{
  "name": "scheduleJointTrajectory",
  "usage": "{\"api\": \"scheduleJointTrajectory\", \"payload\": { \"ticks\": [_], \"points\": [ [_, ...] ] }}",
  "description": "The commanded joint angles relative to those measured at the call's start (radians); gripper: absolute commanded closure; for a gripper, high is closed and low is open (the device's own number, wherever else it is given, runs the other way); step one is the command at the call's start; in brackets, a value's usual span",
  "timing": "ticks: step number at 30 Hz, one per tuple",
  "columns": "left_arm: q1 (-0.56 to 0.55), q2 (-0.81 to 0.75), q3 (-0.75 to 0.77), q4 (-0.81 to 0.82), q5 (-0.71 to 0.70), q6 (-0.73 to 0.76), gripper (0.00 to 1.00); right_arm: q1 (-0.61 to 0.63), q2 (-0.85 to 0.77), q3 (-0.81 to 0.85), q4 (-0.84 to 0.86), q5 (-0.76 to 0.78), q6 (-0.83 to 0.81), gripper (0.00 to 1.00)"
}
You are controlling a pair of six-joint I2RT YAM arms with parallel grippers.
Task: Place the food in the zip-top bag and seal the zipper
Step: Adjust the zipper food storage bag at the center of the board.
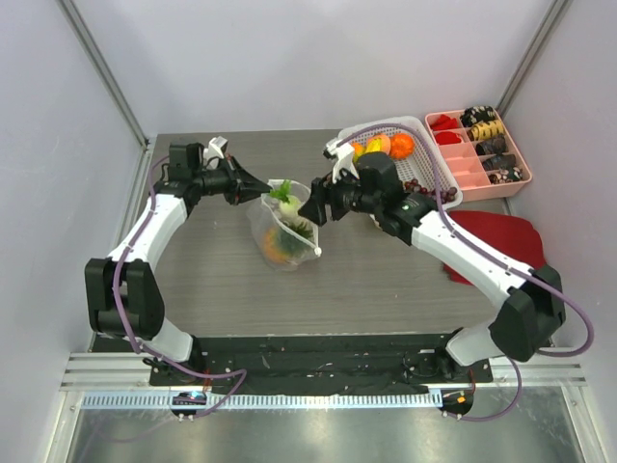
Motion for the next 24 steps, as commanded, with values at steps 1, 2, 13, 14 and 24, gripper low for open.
{"api": "scheduleJointTrajectory", "payload": {
  "ticks": [1, 2, 13, 14, 24],
  "points": [
    [0.005, -0.061, -0.017, -0.013, -0.008, 0.025, 1.0, -0.004, 0.019, 0.064, -0.222, -0.025, 0.098, 0.32],
    [0.005, -0.064, -0.022, -0.014, -0.01, 0.026, 1.0, -0.002, 0.037, 0.062, -0.227, -0.027, 0.103, 0.33],
    [0.005, -0.127, 0.038, -0.264, -0.085, 0.235, 1.0, -0.051, 0.031, 0.201, -0.351, -0.139, 0.104, 0.99],
    [0.005, -0.144, 0.053, -0.29, -0.096, 0.259, 1.0, -0.057, 0.023, 0.209, -0.366, -0.139, 0.078, 0.99],
    [-0.022, -0.164, 0.091, -0.562, -0.182, 0.42, 1.0, -0.085, 0.138, 0.372, -0.592, -0.163, -0.142, 0.99]
  ]
}}
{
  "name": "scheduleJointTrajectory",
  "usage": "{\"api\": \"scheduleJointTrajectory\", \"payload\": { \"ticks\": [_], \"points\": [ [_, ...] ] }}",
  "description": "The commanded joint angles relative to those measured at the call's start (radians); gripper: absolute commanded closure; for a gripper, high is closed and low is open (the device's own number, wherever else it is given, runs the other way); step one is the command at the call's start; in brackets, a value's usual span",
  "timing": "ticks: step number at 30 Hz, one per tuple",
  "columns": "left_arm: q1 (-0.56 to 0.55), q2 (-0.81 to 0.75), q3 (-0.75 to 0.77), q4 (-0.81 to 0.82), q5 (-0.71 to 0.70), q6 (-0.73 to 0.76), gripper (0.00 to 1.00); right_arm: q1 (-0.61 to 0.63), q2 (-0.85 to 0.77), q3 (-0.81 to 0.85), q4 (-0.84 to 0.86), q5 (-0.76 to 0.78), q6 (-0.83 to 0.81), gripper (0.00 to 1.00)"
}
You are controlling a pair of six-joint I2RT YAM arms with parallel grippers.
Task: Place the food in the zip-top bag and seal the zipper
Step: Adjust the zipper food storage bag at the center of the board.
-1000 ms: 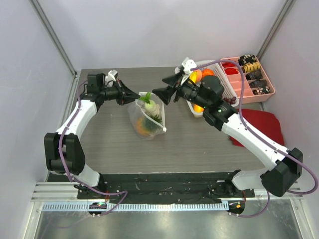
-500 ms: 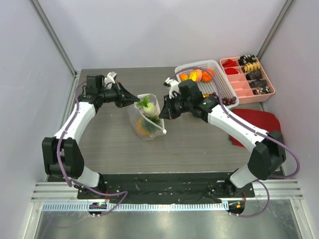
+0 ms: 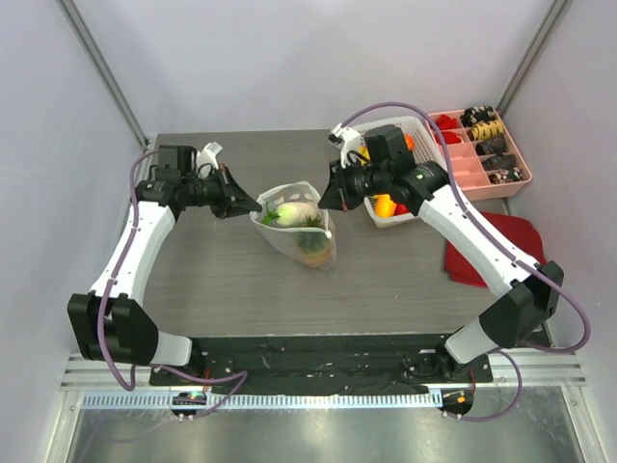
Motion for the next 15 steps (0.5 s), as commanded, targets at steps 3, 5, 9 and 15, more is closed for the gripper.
{"api": "scheduleJointTrajectory", "payload": {
  "ticks": [3, 5, 9, 15],
  "points": [
    [-0.016, -0.001, 0.003, -0.131, -0.035, 0.091, 1.0, 0.001, 0.067, 0.098, -0.088, -0.022, -0.188, 0.98],
    [-0.021, 0.001, -0.008, -0.108, -0.029, 0.071, 1.0, 0.003, 0.079, 0.139, -0.088, -0.014, -0.215, 0.95],
    [-0.031, 0.013, -0.003, -0.091, -0.018, 0.04, 1.0, 0.001, 0.093, 0.263, -0.069, -0.054, -0.3, 0.57],
    [-0.033, 0.034, 0.009, -0.082, -0.006, 0.018, 1.0, 0.044, 0.072, 0.289, 0.03, -0.086, -0.428, 0.46]
  ]
}}
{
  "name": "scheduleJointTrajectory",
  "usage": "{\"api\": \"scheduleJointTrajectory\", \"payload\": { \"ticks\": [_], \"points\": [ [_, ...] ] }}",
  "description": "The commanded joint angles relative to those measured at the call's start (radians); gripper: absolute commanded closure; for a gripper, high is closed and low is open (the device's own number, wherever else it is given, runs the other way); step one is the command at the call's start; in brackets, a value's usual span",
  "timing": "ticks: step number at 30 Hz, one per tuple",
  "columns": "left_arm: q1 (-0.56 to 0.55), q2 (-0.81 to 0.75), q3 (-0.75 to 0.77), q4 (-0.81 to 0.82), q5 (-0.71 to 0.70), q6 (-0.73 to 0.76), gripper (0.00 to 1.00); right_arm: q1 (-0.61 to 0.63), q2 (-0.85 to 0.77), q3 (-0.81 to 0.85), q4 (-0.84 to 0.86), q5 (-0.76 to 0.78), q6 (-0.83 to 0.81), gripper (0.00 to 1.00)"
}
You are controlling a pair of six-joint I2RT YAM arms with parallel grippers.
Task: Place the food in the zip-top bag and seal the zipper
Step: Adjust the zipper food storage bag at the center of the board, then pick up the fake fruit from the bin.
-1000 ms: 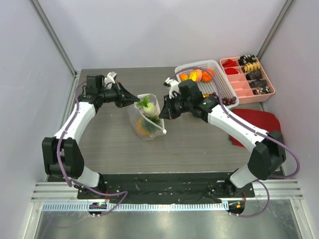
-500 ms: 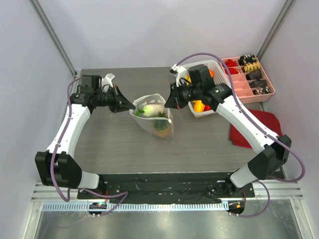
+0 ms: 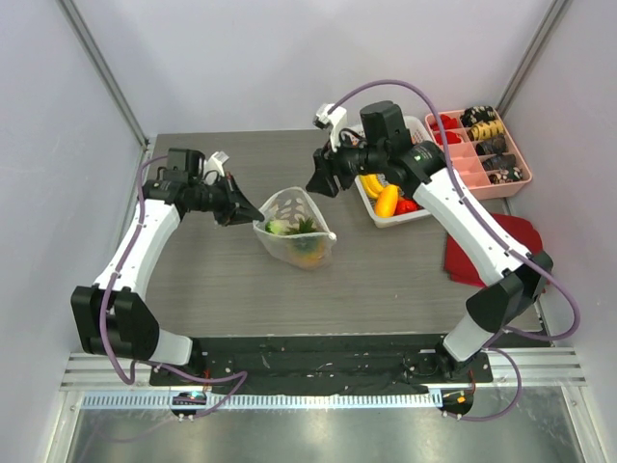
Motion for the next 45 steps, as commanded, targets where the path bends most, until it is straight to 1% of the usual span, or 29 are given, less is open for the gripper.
{"api": "scheduleJointTrajectory", "payload": {
  "ticks": [1, 2, 3, 4, 5, 8, 11, 12, 13, 14, 15, 16, 17, 19, 20, 22, 23, 25, 27, 29, 30, 34, 36, 41, 45],
  "points": [
    [-0.005, 0.01, 0.014, 0.012, 0.027, -0.021, 1.0, 0.052, -0.048, 0.037, 0.099, -0.037, -0.147, 0.48],
    [-0.004, 0.012, 0.012, 0.013, 0.029, -0.023, 1.0, 0.069, -0.045, 0.039, 0.093, -0.034, -0.209, 0.49],
    [-0.004, 0.012, 0.012, 0.018, 0.032, -0.026, 1.0, 0.103, -0.039, 0.046, 0.064, -0.025, -0.242, 0.54],
    [-0.004, 0.012, 0.009, 0.024, 0.036, -0.03, 1.0, 0.118, -0.028, 0.05, 0.051, -0.023, -0.271, 0.55],
    [-0.004, 0.009, 0.008, 0.027, 0.036, -0.034, 1.0, 0.13, -0.022, 0.048, 0.042, -0.018, -0.314, 0.55],
    [-0.005, 0.01, 0.006, 0.033, 0.046, -0.041, 1.0, 0.157, 0.004, 0.048, 0.028, -0.014, -0.33, 0.56],
    [-0.002, 0.01, 0.012, 0.036, 0.044, -0.037, 1.0, 0.157, 0.023, 0.053, 0.033, 0.023, -0.285, 0.53],
    [-0.002, 0.009, 0.017, 0.033, 0.04, -0.034, 1.0, 0.152, 0.024, 0.06, 0.034, 0.038, -0.253, 0.48],
    [-0.002, 0.009, 0.022, 0.03, 0.032, -0.031, 1.0, 0.126, 0.024, 0.066, 0.036, 0.046, -0.235, 0.45],
    [-0.004, 0.009, 0.023, 0.03, 0.032, -0.026, 1.0, 0.103, 0.021, 0.074, 0.042, 0.04, -0.197, 0.36],
    [-0.002, 0.012, 0.028, 0.03, 0.032, -0.026, 1.0, 0.066, 0.023, 0.094, 0.059, 0.025, -0.114, 0.32],
    [-0.004, 0.012, 0.029, 0.03, 0.029, -0.026, 1.0, -0.011, 0.026, 0.106, 0.063, -0.021, -0.066, 0.29],
    [-0.004, 0.012, 0.032, 0.039, 0.023, -0.029, 1.0, -0.059, 0.038, 0.118, 0.067, -0.035, -0.033, 0.25],
    [-0.004, 0.015, 0.037, 0.049, 0.02, -0.035, 1.0, -0.131, 0.05, 0.142, 0.059, -0.043, 0.024, 0.24],
    [-0.002, 0.016, 0.04, 0.059, 0.023, -0.041, 1.0, -0.205, 0.058, 0.137, 0.059, -0.038, 0.037, 0.22],
    [-0.002, 0.017, 0.045, 0.065, 0.023, -0.047, 1.0, -0.259, 0.07, 0.126, 0.039, -0.02, 0.045, 0.14],
    [-0.002, 0.018, 0.046, 0.065, 0.021, -0.047, 1.0, -0.299, 0.081, 0.122, 0.027, 0.015, 0.045, 0.13],
    [-0.002, 0.024, 0.051, 0.067, 0.023, -0.049, 1.0, -0.34, 0.121, 0.106, -0.015, 0.046, 0.057, 0.13],
    [-0.002, 0.024, 0.051, 0.069, 0.021, -0.052, 1.0, -0.388, 0.176, 0.099, -0.057, 0.118, 0.106, 0.15],
    [-0.002, 0.024, 0.049, 0.07, 0.02, -0.053, 1.0, -0.406, 0.21, 0.1, -0.087, 0.178, 0.17, 0.2],
    [-0.002, 0.024, 0.046, 0.072, 0.018, -0.052, 1.0, -0.418, 0.228, 0.099, -0.116, 0.221, 0.193, 0.2],
    [-0.002, 0.023, 0.046, 0.069, 0.012, -0.05, 1.0, -0.423, 0.259, 0.016, -0.095, 0.327, 0.248, 0.2],
    [-0.002, 0.026, 0.046, 0.069, 0.012, -0.049, 1.0, -0.423, 0.28, -0.01, -0.088, 0.402, 0.308, 0.19],
    [-0.002, 0.029, 0.037, 0.067, 0.009, -0.044, 1.0, -0.425, 0.343, -0.044, -0.082, 0.431, 0.341, 0.19],
    [-0.004, 0.033, 0.031, 0.069, 0.013, -0.047, 1.0, -0.423, 0.389, -0.035, -0.073, 0.43, 0.356, 0.2]
  ]
}}
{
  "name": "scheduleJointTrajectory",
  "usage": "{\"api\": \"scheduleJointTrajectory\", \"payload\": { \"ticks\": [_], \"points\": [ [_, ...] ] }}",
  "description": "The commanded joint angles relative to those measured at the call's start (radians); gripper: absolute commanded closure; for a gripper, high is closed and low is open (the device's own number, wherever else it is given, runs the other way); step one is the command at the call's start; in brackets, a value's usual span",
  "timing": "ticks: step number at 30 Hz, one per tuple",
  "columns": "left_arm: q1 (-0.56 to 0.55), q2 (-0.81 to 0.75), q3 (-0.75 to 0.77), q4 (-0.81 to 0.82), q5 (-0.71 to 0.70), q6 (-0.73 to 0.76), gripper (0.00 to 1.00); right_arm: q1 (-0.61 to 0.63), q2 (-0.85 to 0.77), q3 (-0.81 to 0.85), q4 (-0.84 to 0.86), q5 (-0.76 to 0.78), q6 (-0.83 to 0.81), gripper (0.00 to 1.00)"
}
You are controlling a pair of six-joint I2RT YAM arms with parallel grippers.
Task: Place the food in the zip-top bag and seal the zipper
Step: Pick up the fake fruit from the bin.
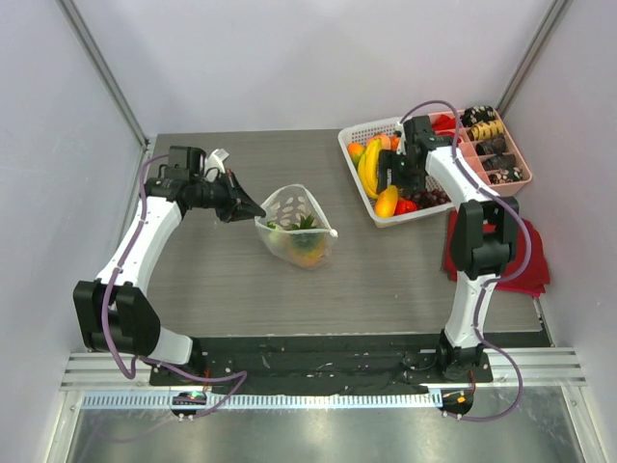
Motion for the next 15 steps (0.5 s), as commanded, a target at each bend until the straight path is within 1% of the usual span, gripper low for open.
{"api": "scheduleJointTrajectory", "payload": {
  "ticks": [1, 4, 8, 9, 12, 13, 15],
  "points": [
    [-0.002, 0.005, 0.021, 0.031, 0.01, -0.002, 1.0, -0.001, 0.037, 0.02, 0.021, 0.039, 0.049, 0.2],
    [-0.002, 0.008, 0.024, 0.028, 0.011, -0.002, 1.0, -0.003, 0.077, 0.04, 0.027, 0.044, 0.058, 0.2],
    [-0.002, 0.011, 0.019, 0.027, 0.01, 0.001, 1.0, -0.01, 0.114, 0.072, 0.029, 0.007, 0.074, 0.2],
    [-0.002, 0.014, 0.018, 0.025, 0.01, 0.004, 1.0, -0.011, 0.119, 0.077, 0.029, 0.0, 0.075, 0.22],
    [0.0, 0.02, 0.016, 0.027, 0.01, 0.004, 1.0, -0.017, 0.11, 0.092, 0.027, -0.02, 0.086, 0.32],
    [0.0, 0.022, 0.019, 0.027, 0.011, 0.002, 1.0, -0.018, 0.095, 0.097, 0.026, -0.027, 0.089, 0.42],
    [-0.002, 0.025, 0.021, 0.03, 0.013, -0.001, 1.0, -0.029, 0.068, 0.106, 0.023, -0.045, 0.091, 0.54]
  ]
}}
